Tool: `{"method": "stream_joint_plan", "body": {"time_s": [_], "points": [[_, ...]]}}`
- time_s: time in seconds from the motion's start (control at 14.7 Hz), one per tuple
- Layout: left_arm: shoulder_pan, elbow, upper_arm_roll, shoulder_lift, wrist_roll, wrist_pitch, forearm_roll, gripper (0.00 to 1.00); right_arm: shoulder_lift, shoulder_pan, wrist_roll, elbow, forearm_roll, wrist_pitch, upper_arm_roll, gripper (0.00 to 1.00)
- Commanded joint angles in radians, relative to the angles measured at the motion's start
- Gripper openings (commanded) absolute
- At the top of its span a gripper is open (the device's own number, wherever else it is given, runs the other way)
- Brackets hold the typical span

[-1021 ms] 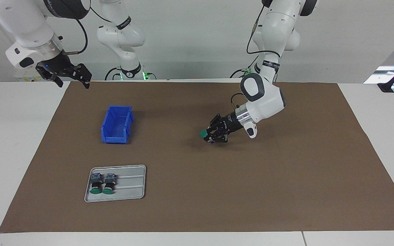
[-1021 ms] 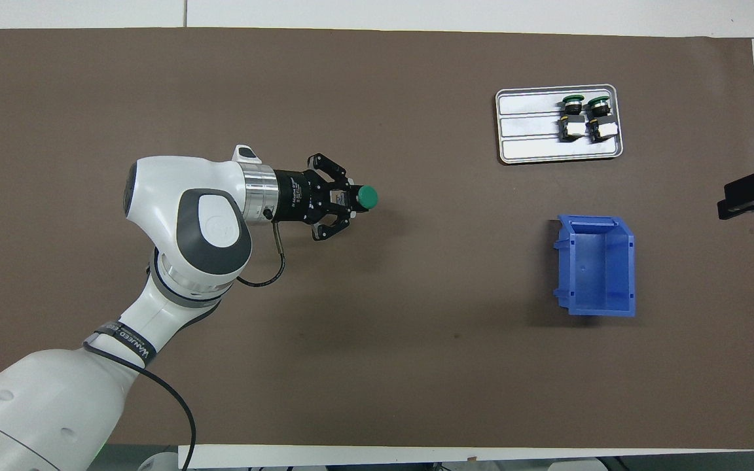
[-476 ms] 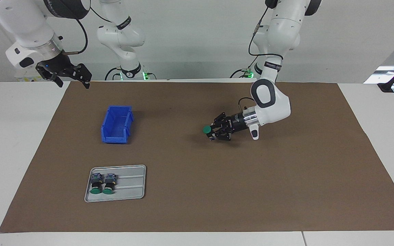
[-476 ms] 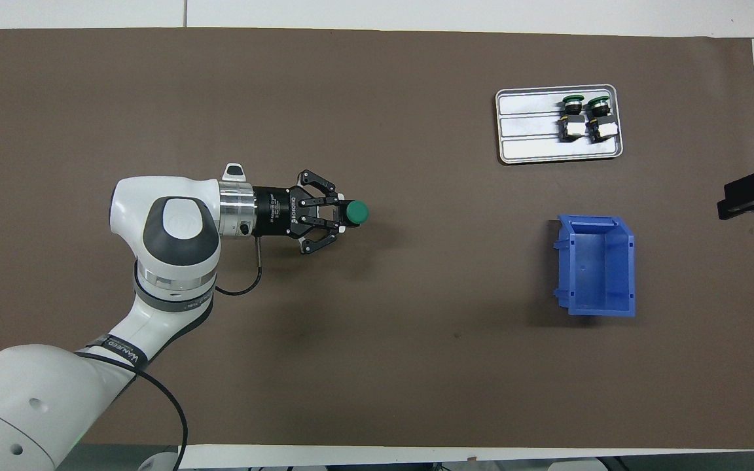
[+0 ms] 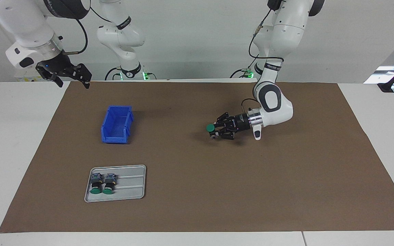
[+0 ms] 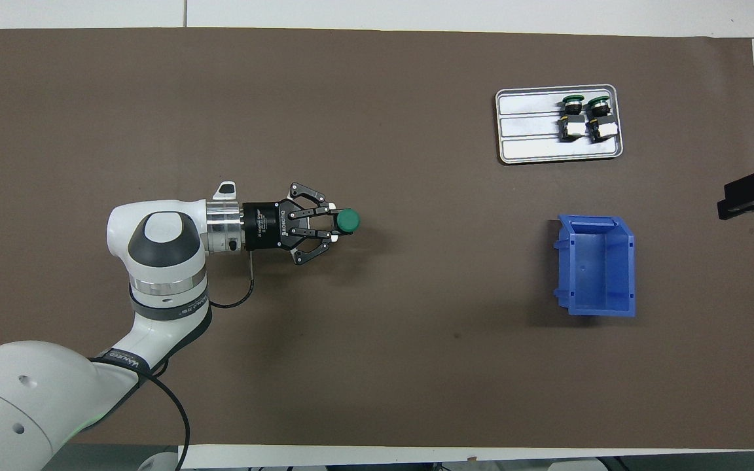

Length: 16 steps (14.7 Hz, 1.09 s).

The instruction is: Place and press button with both arms

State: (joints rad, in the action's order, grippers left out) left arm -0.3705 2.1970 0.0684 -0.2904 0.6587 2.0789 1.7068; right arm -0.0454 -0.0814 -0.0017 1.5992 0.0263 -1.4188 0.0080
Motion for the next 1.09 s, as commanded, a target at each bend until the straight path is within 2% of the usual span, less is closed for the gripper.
{"method": "stream_joint_plan", "body": {"time_s": [0.0, 0.54, 1.02], "points": [[0.022, 0.03, 0.001, -0.007, -0.05, -0.042, 0.043, 0.14, -0.024, -0.008, -0.017, 0.028, 0.007, -0.009, 0.006, 1.0], [0.018, 0.055, 0.001, -0.027, -0.136, -0.023, 0.091, 0.17, -0.024, -0.008, -0.017, 0.028, 0.007, -0.009, 0.006, 1.0], [0.002, 0.07, 0.001, -0.026, -0.152, 0.012, 0.091, 0.3, -0.024, -0.008, -0.017, 0.028, 0.007, -0.009, 0.006, 1.0]]}}
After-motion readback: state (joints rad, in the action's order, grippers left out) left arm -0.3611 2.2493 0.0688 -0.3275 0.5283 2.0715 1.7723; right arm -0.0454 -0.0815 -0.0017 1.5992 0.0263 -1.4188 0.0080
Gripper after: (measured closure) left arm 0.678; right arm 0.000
